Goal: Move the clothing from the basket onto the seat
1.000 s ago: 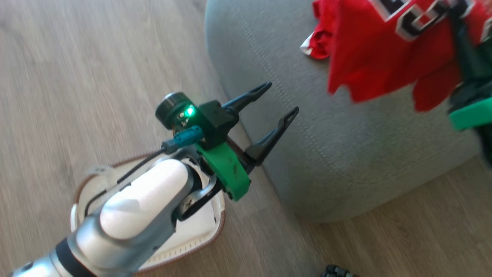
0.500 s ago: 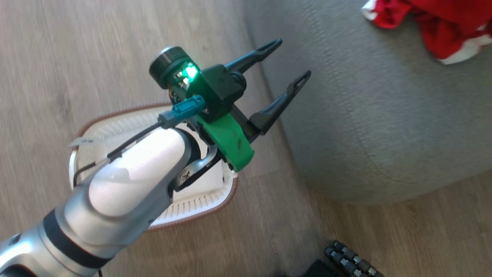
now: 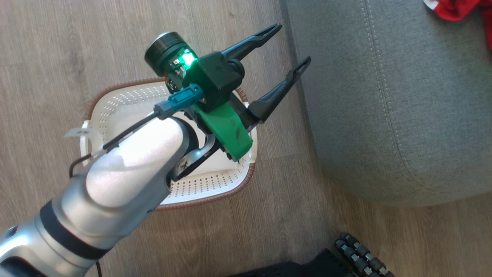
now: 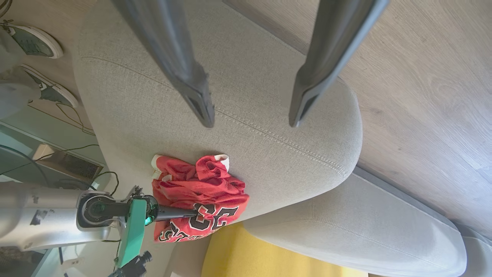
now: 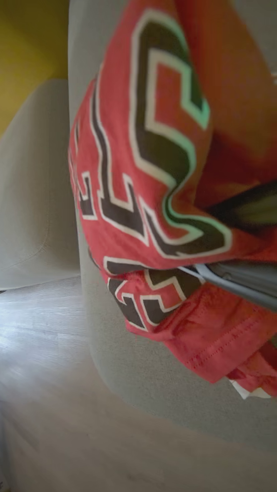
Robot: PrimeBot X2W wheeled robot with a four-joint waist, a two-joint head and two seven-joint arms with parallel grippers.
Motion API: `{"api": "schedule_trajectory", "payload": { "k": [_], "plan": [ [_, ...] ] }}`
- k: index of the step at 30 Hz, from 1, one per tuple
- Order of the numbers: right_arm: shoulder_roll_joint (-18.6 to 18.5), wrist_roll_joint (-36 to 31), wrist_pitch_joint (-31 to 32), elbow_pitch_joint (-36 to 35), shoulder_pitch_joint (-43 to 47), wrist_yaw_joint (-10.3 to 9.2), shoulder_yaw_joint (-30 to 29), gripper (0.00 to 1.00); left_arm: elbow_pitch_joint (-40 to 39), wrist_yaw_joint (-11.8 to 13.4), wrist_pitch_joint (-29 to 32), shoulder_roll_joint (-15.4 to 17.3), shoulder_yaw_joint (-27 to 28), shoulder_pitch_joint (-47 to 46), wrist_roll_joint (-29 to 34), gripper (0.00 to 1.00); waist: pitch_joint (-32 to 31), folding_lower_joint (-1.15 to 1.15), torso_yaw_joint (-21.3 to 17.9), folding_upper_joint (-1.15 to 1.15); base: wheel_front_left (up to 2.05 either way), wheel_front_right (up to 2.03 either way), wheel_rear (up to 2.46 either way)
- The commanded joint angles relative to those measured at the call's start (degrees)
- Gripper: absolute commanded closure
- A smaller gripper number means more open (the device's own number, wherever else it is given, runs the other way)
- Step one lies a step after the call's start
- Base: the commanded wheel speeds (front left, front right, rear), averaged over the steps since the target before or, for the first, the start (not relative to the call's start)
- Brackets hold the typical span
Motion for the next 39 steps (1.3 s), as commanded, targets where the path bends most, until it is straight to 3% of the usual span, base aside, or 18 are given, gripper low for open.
{"api": "schedule_trajectory", "payload": {
  "k": [1, 3, 4, 5, 20, 28, 39],
  "plan": [
    [-1.63, 0.42, 1.1, -0.48, -0.34, 0.41, 0.54, 0.85, -1.76, -0.12, -0.55, 0.51, 2.14, -1.82, 0.22, 0.0, -0.19, -0.01, 0.06, 0.0, 0.0, 0.0, 0.0],
    [-1.75, 1.36, 3.16, 0.8, -0.82, 0.41, 1.48, 0.43, -1.38, -0.09, -0.95, 0.42, 2.2, -1.76, 0.07, 0.0, -0.65, -0.01, 0.14, 0.0, 0.0, 0.0, 0.0],
    [-1.85, 1.77, 4.38, 1.29, -0.98, 0.41, 2.11, 0.14, -1.18, -0.07, -1.14, 0.38, 2.21, -1.68, -0.04, 0.0, -0.99, -0.01, 0.14, 0.0, 0.0, 0.0, 0.0],
    [-2.01, 2.25, 5.45, 1.69, -1.14, 0.41, 2.64, 0.0, -0.99, -0.05, -1.3, 0.33, 2.22, -1.58, -0.15, 0.0, -1.33, -0.01, 0.12, 0.0, 0.0, 0.0, 0.0],
    [-4.82, 8.15, 16.04, 0.68, 1.46, 0.41, 9.58, 0.0, 1.89, 0.63, -4.34, 0.43, 2.4, 1.73, -2.1, 0.0, -9.43, -0.01, -1.69, 0.0, 0.0, 0.0, 0.0],
    [-8.19, 8.63, 13.47, -6.75, 5.46, 0.41, 12.54, 0.0, 3.09, 2.21, -6.51, 1.39, 3.47, 6.0, -4.22, 0.0, -16.51, -0.01, -2.41, 0.0, 0.0, 0.0, 0.0],
    [-9.29, 7.09, 5.37, -16.7, 12.36, 0.41, 9.34, 0.0, 3.4, 4.95, -9.0, 2.83, 5.82, 10.94, -6.76, 0.0, -24.57, -0.01, -0.18, 0.0, 0.0, 0.0, 0.0]
  ]
}}
